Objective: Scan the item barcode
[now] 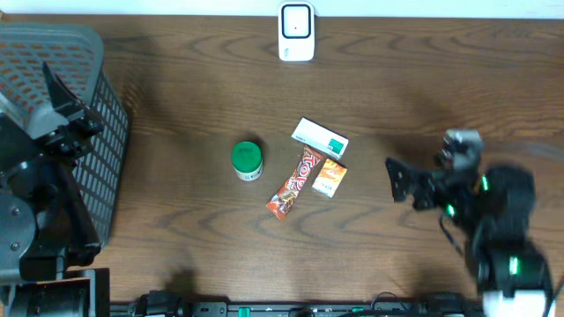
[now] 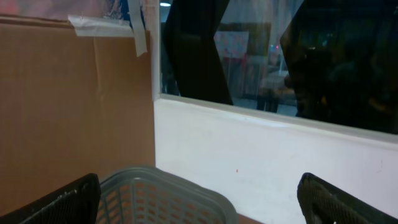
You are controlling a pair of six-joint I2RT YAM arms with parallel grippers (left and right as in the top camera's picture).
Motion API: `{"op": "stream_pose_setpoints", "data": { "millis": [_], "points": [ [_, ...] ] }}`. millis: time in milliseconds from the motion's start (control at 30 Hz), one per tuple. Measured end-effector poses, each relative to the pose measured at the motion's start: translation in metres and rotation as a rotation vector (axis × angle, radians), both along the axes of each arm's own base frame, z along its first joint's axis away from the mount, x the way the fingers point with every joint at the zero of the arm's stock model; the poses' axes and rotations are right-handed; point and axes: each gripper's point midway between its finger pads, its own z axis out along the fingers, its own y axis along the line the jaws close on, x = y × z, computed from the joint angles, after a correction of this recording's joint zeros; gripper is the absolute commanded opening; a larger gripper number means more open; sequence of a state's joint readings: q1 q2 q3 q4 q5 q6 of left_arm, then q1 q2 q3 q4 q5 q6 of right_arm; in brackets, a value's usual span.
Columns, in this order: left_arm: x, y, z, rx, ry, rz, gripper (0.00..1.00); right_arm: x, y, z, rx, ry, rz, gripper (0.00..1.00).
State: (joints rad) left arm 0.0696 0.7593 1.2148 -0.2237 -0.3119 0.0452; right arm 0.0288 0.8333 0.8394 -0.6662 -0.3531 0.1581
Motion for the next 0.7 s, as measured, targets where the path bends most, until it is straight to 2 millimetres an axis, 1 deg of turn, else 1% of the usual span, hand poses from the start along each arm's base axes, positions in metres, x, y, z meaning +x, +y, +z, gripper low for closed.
{"op": "stream_pose_setpoints", "data": {
  "millis": [133,200,267,367,400,433,500,600,700],
  "points": [
    [-0.006,0.0,0.002,-0.017,-0.019,-0.003,0.98,0.017,0.019,-0.015,-0.039,0.267,0.113,0.99],
    [-0.011,-0.001,0.004,-0.02,-0.033,-0.003,0.98,0.028,0.028,-0.019,-0.032,0.358,0.161,0.99],
    [-0.018,-0.001,0.008,-0.021,-0.053,-0.004,0.98,0.034,0.034,-0.028,-0.025,0.436,0.186,0.99],
    [-0.028,-0.002,0.013,-0.02,-0.077,-0.005,0.98,0.045,0.038,-0.056,-0.012,0.529,0.207,0.99],
    [-0.029,-0.002,0.014,-0.02,-0.079,-0.005,0.98,0.047,0.04,-0.064,-0.002,0.55,0.216,0.97],
    [-0.029,-0.002,0.014,-0.02,-0.081,-0.005,0.98,0.05,0.044,-0.073,0.015,0.573,0.231,0.96],
    [-0.029,-0.002,0.014,-0.02,-0.079,-0.005,0.98,0.056,0.055,-0.091,0.072,0.623,0.274,0.99],
    [-0.027,-0.002,0.011,-0.02,-0.072,-0.005,0.98,0.062,0.068,-0.115,0.148,0.676,0.336,0.99],
    [-0.026,-0.002,0.01,-0.021,-0.066,-0.004,0.98,0.064,0.074,-0.139,0.191,0.734,0.367,0.99]
  ]
}}
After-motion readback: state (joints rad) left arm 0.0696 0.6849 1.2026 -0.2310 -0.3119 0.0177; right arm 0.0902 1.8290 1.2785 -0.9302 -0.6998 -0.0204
